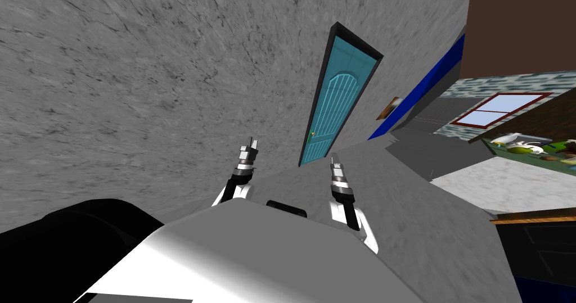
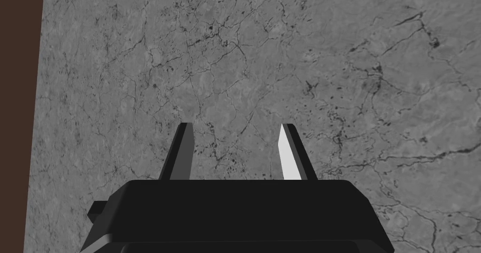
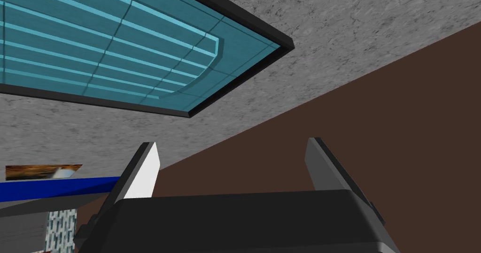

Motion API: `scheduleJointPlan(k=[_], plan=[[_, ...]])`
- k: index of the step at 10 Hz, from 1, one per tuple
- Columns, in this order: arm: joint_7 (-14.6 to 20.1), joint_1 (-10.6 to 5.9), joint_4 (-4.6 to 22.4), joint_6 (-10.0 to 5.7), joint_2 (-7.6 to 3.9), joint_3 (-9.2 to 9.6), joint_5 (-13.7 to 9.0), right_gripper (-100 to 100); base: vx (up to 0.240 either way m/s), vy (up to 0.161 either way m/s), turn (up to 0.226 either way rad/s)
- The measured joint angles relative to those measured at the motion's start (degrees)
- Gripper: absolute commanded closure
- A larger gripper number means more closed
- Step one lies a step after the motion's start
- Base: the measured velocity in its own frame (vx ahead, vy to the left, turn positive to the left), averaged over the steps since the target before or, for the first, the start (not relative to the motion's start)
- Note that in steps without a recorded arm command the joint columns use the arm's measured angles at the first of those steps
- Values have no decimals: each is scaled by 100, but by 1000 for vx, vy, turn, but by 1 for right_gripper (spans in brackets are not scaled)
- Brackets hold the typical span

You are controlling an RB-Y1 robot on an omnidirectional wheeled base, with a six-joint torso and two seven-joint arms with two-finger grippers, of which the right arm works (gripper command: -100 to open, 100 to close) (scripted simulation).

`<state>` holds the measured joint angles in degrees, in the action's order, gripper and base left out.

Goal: Pull the door open

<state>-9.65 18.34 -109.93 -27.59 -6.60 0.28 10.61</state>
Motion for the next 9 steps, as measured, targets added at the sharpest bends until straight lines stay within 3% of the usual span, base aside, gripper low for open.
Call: scheduleJointPlan(k=[9], plan=[[-580,-663,1250,-338,-298,64,412,-100,100,-42,27]])
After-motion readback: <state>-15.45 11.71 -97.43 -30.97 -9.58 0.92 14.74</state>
